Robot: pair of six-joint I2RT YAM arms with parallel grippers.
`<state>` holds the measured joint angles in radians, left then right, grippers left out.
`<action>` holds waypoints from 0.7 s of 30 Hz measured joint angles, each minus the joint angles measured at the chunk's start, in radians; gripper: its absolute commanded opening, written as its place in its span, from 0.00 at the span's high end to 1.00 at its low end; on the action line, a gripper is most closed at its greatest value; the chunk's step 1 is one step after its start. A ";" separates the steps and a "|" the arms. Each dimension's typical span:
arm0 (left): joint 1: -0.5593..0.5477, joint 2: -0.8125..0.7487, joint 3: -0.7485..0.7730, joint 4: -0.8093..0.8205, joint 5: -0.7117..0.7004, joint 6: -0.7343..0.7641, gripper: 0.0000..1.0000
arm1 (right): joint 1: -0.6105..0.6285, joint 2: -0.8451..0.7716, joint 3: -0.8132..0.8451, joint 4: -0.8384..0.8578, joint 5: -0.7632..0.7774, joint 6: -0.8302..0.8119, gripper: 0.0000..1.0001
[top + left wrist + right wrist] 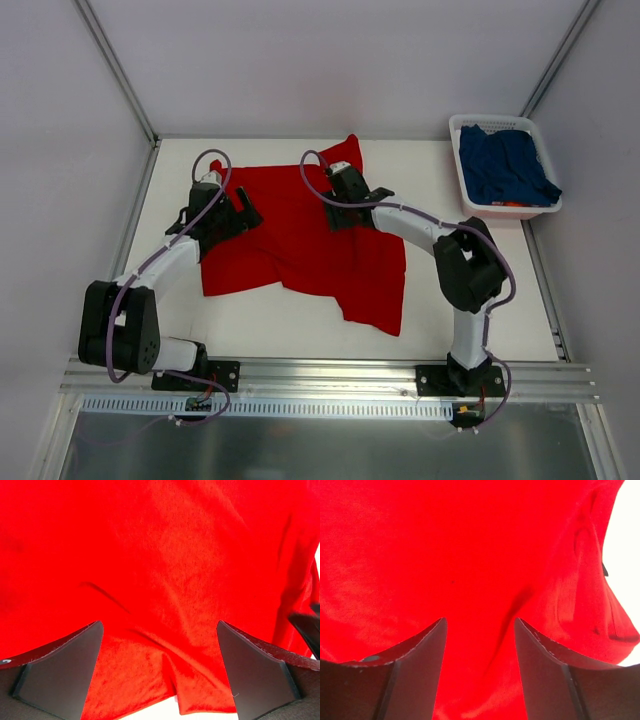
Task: Fold and stack the t-shirts
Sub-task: Flatten out the tshirt
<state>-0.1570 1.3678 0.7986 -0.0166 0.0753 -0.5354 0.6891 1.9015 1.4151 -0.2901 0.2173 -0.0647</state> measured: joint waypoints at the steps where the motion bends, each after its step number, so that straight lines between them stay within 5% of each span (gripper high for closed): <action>1: -0.001 -0.003 -0.007 0.006 0.005 0.000 0.01 | -0.010 0.027 0.019 -0.001 -0.013 -0.008 0.39; 9: -0.008 -0.026 -0.030 0.014 0.026 0.001 0.01 | -0.085 0.213 0.120 -0.002 -0.127 -0.034 0.39; 21: -0.008 -0.035 -0.039 0.020 0.027 0.002 0.01 | -0.106 0.146 0.000 0.079 -0.158 0.014 0.38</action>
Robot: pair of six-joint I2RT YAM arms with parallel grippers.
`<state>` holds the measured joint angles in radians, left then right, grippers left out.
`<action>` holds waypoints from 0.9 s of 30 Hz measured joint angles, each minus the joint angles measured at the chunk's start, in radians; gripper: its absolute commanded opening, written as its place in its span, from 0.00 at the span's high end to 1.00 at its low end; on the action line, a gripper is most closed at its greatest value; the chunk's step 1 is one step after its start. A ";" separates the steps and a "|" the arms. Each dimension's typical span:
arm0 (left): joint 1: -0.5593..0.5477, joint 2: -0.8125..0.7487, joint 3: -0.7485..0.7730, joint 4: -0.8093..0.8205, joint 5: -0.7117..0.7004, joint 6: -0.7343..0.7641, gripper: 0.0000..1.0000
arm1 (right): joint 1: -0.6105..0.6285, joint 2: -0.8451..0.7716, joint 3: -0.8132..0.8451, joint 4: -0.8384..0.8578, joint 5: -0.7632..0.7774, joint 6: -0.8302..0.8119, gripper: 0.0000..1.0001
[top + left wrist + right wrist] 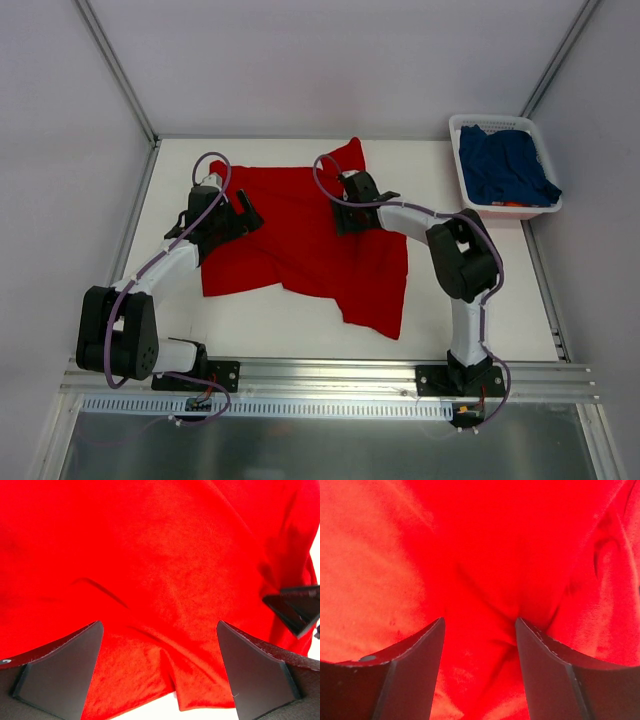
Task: Fold and stack the t-shirts
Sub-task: Flatten out the tshirt
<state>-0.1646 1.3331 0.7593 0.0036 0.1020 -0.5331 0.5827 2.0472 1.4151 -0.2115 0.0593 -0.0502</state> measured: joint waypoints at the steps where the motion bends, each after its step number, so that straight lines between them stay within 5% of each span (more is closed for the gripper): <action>1: 0.000 0.000 0.000 0.000 0.000 0.000 0.01 | 0.000 -0.023 -0.035 0.010 0.000 0.013 0.38; 13: 0.000 0.000 -0.001 0.000 0.000 0.002 0.01 | 0.027 -0.320 -0.420 0.038 0.061 0.155 0.38; 27: 0.000 0.003 0.000 0.002 0.000 0.002 0.01 | 0.081 -0.470 -0.538 -0.055 0.144 0.201 0.34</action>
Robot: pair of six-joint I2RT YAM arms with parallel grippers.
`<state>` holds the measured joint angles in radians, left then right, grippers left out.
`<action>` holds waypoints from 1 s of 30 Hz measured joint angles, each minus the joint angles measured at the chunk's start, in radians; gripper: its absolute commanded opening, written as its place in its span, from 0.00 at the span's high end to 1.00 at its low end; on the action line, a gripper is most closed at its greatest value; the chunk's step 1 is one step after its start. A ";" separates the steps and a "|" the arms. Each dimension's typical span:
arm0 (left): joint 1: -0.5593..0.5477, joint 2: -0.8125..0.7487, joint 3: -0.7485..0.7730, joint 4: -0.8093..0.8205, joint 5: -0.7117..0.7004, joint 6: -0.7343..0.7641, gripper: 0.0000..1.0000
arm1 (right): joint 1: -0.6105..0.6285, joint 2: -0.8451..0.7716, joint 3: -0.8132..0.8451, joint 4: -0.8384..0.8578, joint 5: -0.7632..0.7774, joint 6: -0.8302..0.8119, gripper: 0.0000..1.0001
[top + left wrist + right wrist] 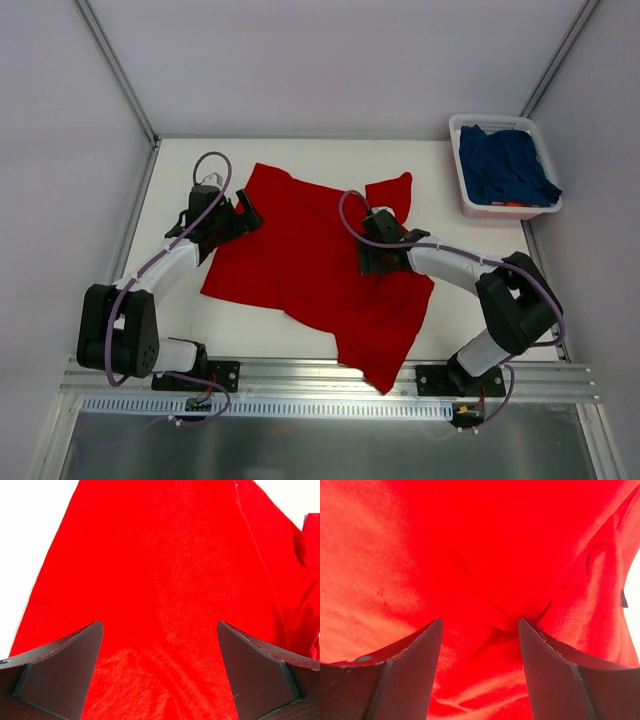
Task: Fold and stack the t-shirts
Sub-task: Flatten out the tshirt
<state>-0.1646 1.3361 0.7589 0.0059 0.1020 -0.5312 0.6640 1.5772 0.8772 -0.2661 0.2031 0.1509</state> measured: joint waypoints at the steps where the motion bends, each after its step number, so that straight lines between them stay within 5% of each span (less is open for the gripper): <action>1: 0.000 0.005 0.003 0.000 0.000 0.000 0.01 | 0.000 0.000 0.016 -0.015 0.002 -0.006 0.34; 14: 0.000 0.322 0.373 0.033 -0.002 0.039 0.01 | -0.066 0.054 0.489 -0.113 0.018 -0.158 0.29; 30: 0.011 0.860 0.978 -0.038 -0.039 0.140 0.01 | -0.312 0.153 0.515 -0.090 -0.184 -0.190 0.29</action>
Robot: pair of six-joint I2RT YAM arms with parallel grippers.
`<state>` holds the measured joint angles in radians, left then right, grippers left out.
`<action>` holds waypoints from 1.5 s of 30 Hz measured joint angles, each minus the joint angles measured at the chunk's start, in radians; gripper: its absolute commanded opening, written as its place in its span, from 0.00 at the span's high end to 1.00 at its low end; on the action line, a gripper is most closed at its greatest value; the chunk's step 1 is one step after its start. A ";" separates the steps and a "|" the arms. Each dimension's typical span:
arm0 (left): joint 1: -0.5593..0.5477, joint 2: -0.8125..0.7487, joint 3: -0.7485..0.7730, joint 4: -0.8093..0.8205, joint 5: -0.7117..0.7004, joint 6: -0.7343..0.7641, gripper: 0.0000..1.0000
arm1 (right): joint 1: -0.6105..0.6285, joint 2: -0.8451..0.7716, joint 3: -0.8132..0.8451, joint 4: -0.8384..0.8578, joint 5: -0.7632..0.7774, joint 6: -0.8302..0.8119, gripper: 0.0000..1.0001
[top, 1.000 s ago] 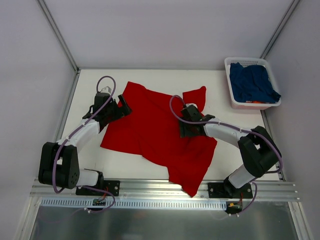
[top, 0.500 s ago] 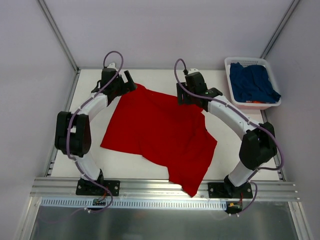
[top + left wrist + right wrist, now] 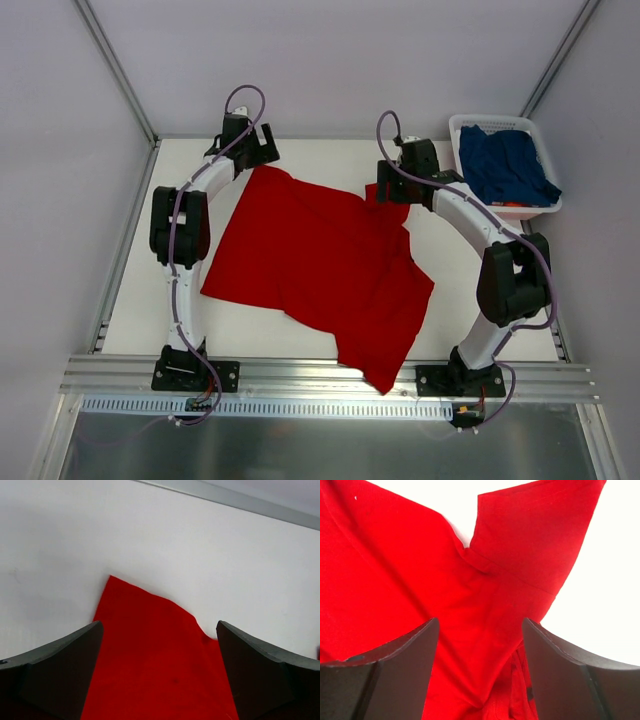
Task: Fold and stack the t-shirts
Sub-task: Flatten out the tshirt
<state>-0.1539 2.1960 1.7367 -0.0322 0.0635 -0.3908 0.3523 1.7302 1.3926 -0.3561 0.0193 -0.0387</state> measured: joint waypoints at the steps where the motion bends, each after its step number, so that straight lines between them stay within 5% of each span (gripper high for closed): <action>1: 0.003 0.019 0.027 -0.012 -0.012 0.013 0.01 | -0.006 0.000 -0.007 0.010 -0.012 0.000 0.29; 19: 0.070 0.182 0.253 -0.161 -0.089 0.127 0.01 | -0.043 -0.012 -0.131 0.090 -0.114 0.003 0.28; 31: 0.072 0.254 0.349 -0.195 0.065 0.137 0.01 | -0.048 -0.020 -0.133 0.100 -0.123 0.009 0.28; 40: 0.072 0.262 0.345 -0.205 0.111 0.114 0.01 | -0.051 -0.058 -0.184 0.125 -0.121 0.014 0.28; 45: 0.076 0.196 0.218 -0.202 0.102 0.095 0.01 | -0.066 -0.120 -0.257 0.152 -0.108 0.036 0.28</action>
<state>-0.0784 2.3920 1.9549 -0.2344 0.1654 -0.2955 0.2859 1.6104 1.1358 -0.2039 -0.0891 -0.0029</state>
